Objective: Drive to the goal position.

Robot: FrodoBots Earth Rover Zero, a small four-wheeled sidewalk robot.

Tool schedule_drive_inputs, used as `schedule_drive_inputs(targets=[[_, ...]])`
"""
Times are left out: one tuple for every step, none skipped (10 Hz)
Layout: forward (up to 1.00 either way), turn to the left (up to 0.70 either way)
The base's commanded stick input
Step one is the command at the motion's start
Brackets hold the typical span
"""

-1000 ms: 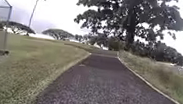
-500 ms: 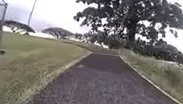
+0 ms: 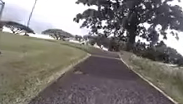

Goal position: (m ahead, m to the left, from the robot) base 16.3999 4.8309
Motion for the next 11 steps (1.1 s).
schedule_drive_inputs(targets=[[0.85, 0.00], [0.85, 0.00], [0.85, 0.00], [0.85, 0.00], [0.85, 0.00], [0.85, 0.00], [0.85, 0.00], [0.85, 0.00], [0.85, 0.00], [0.85, 0.00], [0.85, 0.00]])
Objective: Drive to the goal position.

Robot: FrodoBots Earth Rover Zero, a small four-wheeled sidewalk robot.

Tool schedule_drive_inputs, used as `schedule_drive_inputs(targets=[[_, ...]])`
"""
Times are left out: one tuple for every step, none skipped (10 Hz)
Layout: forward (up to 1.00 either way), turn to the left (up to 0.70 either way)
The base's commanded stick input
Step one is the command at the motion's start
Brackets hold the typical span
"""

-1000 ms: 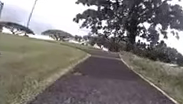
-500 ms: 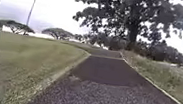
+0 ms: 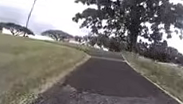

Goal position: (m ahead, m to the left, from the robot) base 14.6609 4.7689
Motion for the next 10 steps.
schedule_drive_inputs(targets=[[0.85, 0.00], [0.85, -0.09], [0.85, -0.26], [0.85, -0.34], [0.85, -0.13], [0.85, 0.00], [0.85, 0.00], [0.85, 0.00], [0.85, 0.00], [0.85, 0.00]])
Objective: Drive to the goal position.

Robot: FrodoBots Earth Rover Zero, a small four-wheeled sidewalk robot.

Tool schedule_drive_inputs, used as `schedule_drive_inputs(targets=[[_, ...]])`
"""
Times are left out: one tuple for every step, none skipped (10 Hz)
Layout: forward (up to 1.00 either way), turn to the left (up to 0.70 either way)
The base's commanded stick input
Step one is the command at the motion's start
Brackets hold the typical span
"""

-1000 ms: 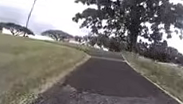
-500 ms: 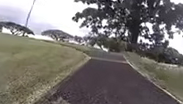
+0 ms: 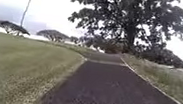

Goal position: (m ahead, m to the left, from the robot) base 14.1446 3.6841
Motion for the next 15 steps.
schedule_drive_inputs(targets=[[0.85, 0.00], [0.85, 0.00], [0.85, 0.00], [0.85, -0.02], [0.85, -0.11], [0.85, -0.24], [0.85, -0.17], [0.85, -0.01], [0.85, 0.00], [0.85, 0.00], [0.85, 0.00], [0.85, 0.00], [0.85, 0.00], [0.85, 0.00], [0.85, 0.00]])
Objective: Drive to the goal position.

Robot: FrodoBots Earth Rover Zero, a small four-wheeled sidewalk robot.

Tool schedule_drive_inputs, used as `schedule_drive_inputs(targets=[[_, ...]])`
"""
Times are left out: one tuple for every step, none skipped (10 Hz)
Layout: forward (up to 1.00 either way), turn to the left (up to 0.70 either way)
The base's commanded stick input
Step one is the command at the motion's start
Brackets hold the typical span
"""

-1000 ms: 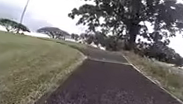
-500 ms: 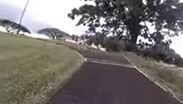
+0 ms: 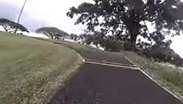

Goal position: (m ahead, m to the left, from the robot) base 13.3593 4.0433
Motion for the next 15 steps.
schedule_drive_inputs(targets=[[0.85, 0.00], [0.85, 0.00], [0.85, 0.00], [0.85, 0.00], [0.85, 0.00], [0.85, 0.00], [0.85, 0.00], [0.85, 0.00], [0.85, 0.00], [0.85, 0.00], [0.85, 0.00], [0.85, 0.00], [0.85, 0.00], [0.85, 0.00], [0.85, 0.00]])
